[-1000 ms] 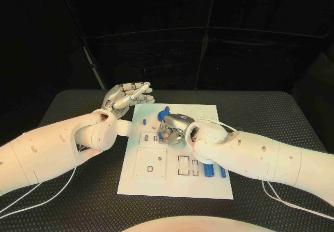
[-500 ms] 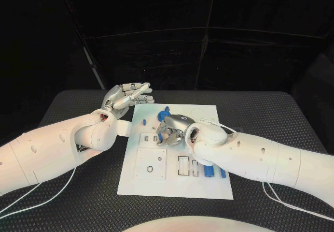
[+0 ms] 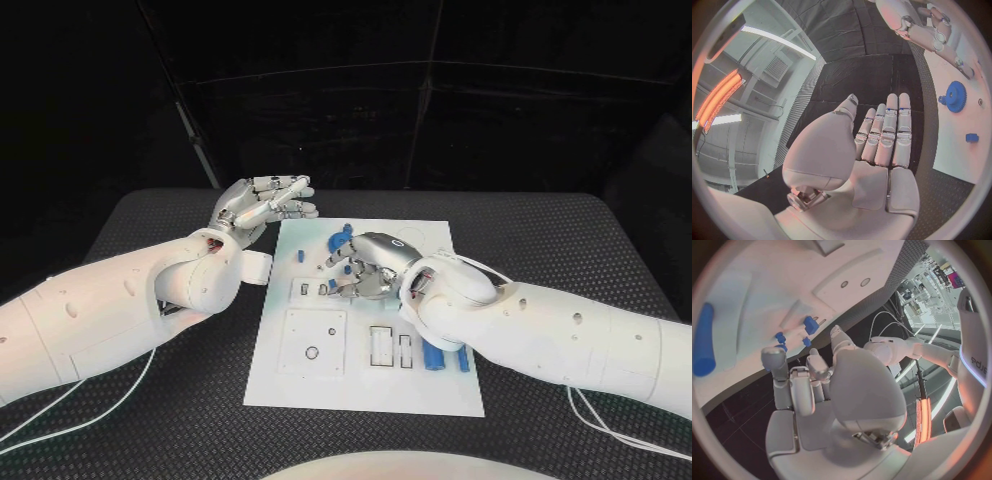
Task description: Assemble the parts on the task board
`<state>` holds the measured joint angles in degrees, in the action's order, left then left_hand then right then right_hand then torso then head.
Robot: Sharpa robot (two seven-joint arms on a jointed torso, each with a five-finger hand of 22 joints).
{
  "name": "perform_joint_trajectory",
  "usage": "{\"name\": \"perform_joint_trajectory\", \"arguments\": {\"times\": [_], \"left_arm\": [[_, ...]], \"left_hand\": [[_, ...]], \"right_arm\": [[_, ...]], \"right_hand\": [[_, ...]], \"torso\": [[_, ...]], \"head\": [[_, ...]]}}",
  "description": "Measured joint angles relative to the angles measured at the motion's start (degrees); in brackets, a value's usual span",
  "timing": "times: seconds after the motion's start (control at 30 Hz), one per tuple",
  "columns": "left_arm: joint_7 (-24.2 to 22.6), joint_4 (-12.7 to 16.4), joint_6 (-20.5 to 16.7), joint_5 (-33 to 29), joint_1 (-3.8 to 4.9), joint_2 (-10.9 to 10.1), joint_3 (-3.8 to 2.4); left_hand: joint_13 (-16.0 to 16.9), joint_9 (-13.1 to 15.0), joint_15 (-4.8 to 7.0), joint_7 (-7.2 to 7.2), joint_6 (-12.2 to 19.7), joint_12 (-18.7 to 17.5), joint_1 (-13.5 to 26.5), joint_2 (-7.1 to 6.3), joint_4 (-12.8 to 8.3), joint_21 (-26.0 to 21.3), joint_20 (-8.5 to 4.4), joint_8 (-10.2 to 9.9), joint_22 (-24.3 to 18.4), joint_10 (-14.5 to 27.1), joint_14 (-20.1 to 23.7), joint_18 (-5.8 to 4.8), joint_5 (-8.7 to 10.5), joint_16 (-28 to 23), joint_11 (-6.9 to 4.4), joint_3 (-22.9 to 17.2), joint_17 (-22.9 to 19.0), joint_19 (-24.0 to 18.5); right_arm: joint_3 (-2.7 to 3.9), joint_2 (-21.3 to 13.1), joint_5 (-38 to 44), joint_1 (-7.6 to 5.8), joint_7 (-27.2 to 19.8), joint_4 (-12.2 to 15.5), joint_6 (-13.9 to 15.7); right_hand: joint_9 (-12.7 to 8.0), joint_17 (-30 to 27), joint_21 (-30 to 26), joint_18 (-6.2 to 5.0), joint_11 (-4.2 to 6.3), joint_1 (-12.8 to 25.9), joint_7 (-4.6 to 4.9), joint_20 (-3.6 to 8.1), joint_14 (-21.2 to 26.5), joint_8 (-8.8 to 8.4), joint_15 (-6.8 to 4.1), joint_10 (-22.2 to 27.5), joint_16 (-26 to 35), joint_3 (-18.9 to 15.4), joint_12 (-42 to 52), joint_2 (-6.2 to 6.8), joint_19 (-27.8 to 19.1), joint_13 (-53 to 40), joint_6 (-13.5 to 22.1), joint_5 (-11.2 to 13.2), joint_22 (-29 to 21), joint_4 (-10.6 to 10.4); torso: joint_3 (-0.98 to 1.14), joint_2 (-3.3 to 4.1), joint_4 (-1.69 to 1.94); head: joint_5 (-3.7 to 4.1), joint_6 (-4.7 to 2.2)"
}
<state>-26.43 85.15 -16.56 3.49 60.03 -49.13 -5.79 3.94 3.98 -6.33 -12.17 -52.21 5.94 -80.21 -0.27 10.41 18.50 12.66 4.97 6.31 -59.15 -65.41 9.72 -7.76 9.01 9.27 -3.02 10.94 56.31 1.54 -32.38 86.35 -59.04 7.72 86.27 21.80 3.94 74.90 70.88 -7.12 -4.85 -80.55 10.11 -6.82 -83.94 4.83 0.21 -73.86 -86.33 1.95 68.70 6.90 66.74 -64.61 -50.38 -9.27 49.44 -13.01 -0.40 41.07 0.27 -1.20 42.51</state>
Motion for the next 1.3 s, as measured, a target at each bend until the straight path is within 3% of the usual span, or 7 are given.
{"name": "perform_joint_trajectory", "arguments": {"times": [0.17,0.37,0.47,0.57,0.83,1.0,1.3], "left_arm": [[1.07,-1.16,0.41,1.75,-0.01,0.01,0.0],[4.46,-1.93,1.15,6.19,-0.01,-0.54,0.01],[8.52,-1.86,1.89,10.41,0.03,-1.11,0.01],[14.28,-1.55,3.51,15.72,0.44,-1.4,0.01],[33.51,-1.33,12.11,32.25,2.76,0.52,-0.02],[43.13,-2.89,17.63,41.72,4.31,3.8,0.53],[51.92,-8.12,23.39,51.7,7.01,10.23,3.29]], "left_hand": [[0.83,0.1,2.12,1.35,-3.63,1.83,0.15,0.58,0.0,2.32,-1.96,0.65,0.84,-6.36,-5.61,-0.01,0.0,2.29,-1.9,0.0,2.24,4.24],[3.14,0.51,6.12,3.66,-7.8,4.98,1.0,-0.27,1.4,9.4,-6.01,1.98,4.3,-14.86,-17.56,-0.01,0.0,12.22,-5.07,0.74,10.12,14.23],[8.06,1.68,8.34,5.68,-10.35,10.87,3.8,-0.76,3.63,20.91,-8.5,3.35,14.34,-19.7,-18.46,-0.02,0.27,44.96,-7.77,1.99,42.51,20.17],[15.57,4.03,9.41,6.85,-12.26,19.09,6.14,0.19,5.65,37.74,-9.84,5.77,33.9,-19.98,-18.57,-2.39,0.27,67.03,-9.13,2.93,61.35,22.92],[54.44,14.67,10.23,8.7,-10.33,57.88,9.49,0.64,5.98,59.67,-10.66,15.65,62.32,-19.04,-18.54,-4.92,0.74,80.82,-10.25,7.44,64.01,25.59],[59.89,19.1,10.59,9.31,-8.65,63.08,12.11,1.89,6.27,62.16,-10.85,19.7,66.09,-19.58,-18.62,-5.78,1.45,80.82,-10.51,10.53,64.01,25.77],[62.71,22.68,10.66,9.54,-7.04,65.41,14.26,3.01,6.35,63.55,-10.92,22.34,68.64,-20.09,-18.56,-5.78,2.22,80.82,-10.62,12.99,64.0,26.44]], "right_arm": [[0.49,-3.53,-6.65,-1.04,-6.72,2.49,0.44],[2.62,-8.62,-15.28,-2.54,-11.56,5.47,-0.34],[4.11,-11.64,-19.88,-3.34,-12.96,6.36,-0.72],[5.22,-14.08,-24.1,-3.94,-13.83,6.53,-0.88],[6.34,-18.29,-32.53,-5.87,-14.67,4.05,-0.76],[6.44,-18.82,-35.2,-6.25,-14.56,2.95,-0.55],[6.45,-18.02,-36.56,-6.4,-13.51,2.16,-0.48]], "right_hand": [[0.08,0.0,-1.98,0.0,-0.06,0.01,-0.2,-0.12,0.0,0.27,0.0,1.72,1.1,-1.87,-1.04,0.01,-2.16,1.27,-0.2,-3.22,-3.37,-0.45],[0.07,0.0,-3.57,-0.93,0.04,-0.47,-0.2,-0.04,0.0,0.71,0.0,3.45,2.34,-2.73,-2.87,-0.47,-3.79,3.3,-0.21,-3.25,-6.06,-0.48],[0.18,0.0,-3.88,-0.93,0.04,-0.81,-0.4,-0.03,0.0,1.15,0.0,3.87,2.64,-3.06,-3.31,-0.81,-3.89,4.12,-0.82,-3.25,-6.75,-0.62],[0.18,0.0,-4.14,-0.93,0.04,-1.11,-0.61,-0.03,0.0,1.45,0.0,3.87,2.64,-3.34,-3.31,-1.11,-3.89,4.26,-1.04,-3.73,-6.88,-0.5],[0.17,0.05,-4.38,-0.92,0.24,-1.14,-0.81,-0.03,0.0,2.0,0.0,3.67,2.81,-4.68,-3.31,-1.54,-3.89,4.44,-1.24,-5.15,-7.08,-0.72],[0.18,-0.26,-4.64,-0.92,0.36,-1.1,-0.86,-0.03,0.0,2.12,0.0,3.54,2.99,-5.01,-3.31,-1.59,-3.89,4.61,-1.59,-5.53,-7.51,-0.73],[0.22,-0.98,-5.0,-0.92,0.57,-1.1,-1.06,0.39,0.0,2.77,0.0,3.33,3.55,-6.35,-3.31,-1.58,-3.87,4.8,-1.8,-5.54,-8.2,-1.28]], "torso": [[0.02,-0.38,-0.02],[0.2,-1.15,-0.02],[0.31,-1.63,-0.01],[0.44,-2.14,-0.01],[0.9,-3.59,-0.05],[1.21,-4.25,0.01],[1.59,-4.83,0.14]], "head": [[-0.1,-0.14],[-0.32,0.12],[-0.48,0.3],[-0.65,0.53],[-1.11,1.34],[-1.35,1.69],[-1.48,2.16]]}}
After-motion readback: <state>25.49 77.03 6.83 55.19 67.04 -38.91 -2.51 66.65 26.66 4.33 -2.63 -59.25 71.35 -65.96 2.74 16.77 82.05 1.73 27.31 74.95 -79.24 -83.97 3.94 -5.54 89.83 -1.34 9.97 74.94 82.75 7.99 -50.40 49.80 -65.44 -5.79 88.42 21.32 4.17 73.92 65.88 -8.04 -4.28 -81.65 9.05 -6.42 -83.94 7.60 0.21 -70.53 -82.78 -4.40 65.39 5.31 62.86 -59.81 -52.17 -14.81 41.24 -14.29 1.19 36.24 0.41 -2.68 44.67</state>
